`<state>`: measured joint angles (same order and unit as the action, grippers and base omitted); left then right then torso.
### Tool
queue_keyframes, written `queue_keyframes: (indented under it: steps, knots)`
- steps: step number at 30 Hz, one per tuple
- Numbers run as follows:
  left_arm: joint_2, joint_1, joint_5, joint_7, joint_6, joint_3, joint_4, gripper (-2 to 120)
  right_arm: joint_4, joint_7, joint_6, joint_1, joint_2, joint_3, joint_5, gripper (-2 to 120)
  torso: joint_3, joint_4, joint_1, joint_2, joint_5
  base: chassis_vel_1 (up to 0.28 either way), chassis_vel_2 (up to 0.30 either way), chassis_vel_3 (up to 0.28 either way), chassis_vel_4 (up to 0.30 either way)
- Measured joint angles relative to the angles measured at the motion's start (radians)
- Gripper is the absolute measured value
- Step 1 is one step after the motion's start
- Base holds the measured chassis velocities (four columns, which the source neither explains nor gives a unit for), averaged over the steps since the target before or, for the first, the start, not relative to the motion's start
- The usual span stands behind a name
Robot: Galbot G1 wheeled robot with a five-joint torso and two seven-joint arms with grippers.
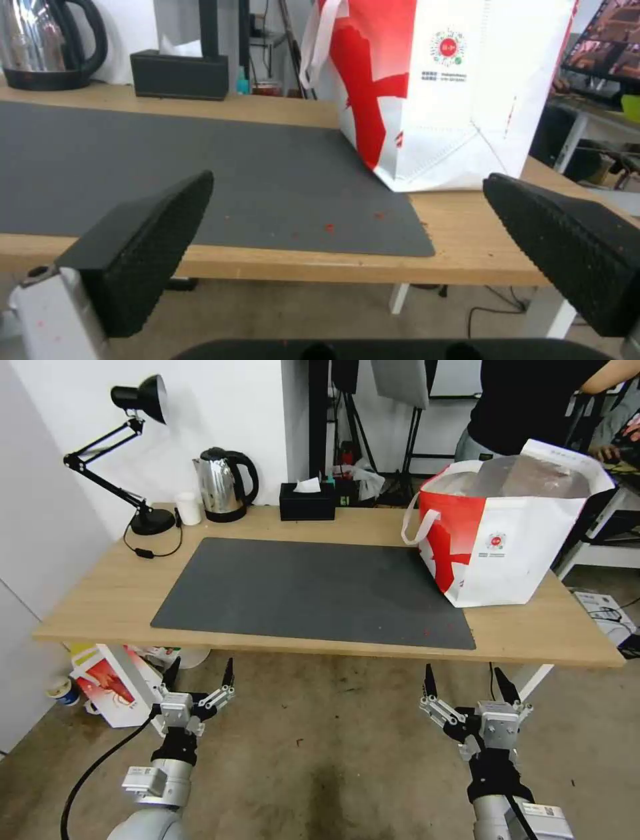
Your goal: Pick up the trash from the table and place it into the takeout bag.
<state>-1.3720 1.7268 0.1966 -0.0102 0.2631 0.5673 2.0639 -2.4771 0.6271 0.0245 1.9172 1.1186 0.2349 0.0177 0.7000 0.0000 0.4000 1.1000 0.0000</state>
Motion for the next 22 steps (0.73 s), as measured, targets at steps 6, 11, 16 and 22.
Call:
queue_keyframes:
  steps: [6, 11, 16, 22]
  knots:
    - [0.0, 0.0, 0.0, 0.0, -0.001, 0.0, 0.0, 100, 0.0, 0.0, 0.0, 0.0, 0.0, 0.0, 0.0, 100, 0.0, 0.0, 0.0, 0.0, 0.0, 0.0, 0.0, 0.0, 0.0]
    - [0.0, 0.0, 0.0, 0.0, -0.001, 0.0, 0.0, 100, 0.0, 0.0, 0.0, 0.0, 0.0, 0.0, 0.0, 100, 0.0, 0.0, 0.0, 0.0, 0.0, 0.0, 0.0, 0.0, 0.0]
    - [0.0, 0.0, 0.0, -0.001, -0.001, 0.0, 0.0, 100, 0.0, 0.0, 0.0, 0.0, 0.0, 0.0, 0.0, 100, 0.0, 0.0, 0.0, 0.0, 0.0, 0.0, 0.0, 0.0, 0.0]
    - [0.001, 0.0, 0.001, -0.001, -0.001, 0.0, 0.001, 100, 0.0, 0.0, 0.0, 0.0, 0.0, 0.0, 0.0, 100, 0.0, 0.0, 0.0, 0.0, 0.0, 0.0, 0.0, 0.0, 0.0]
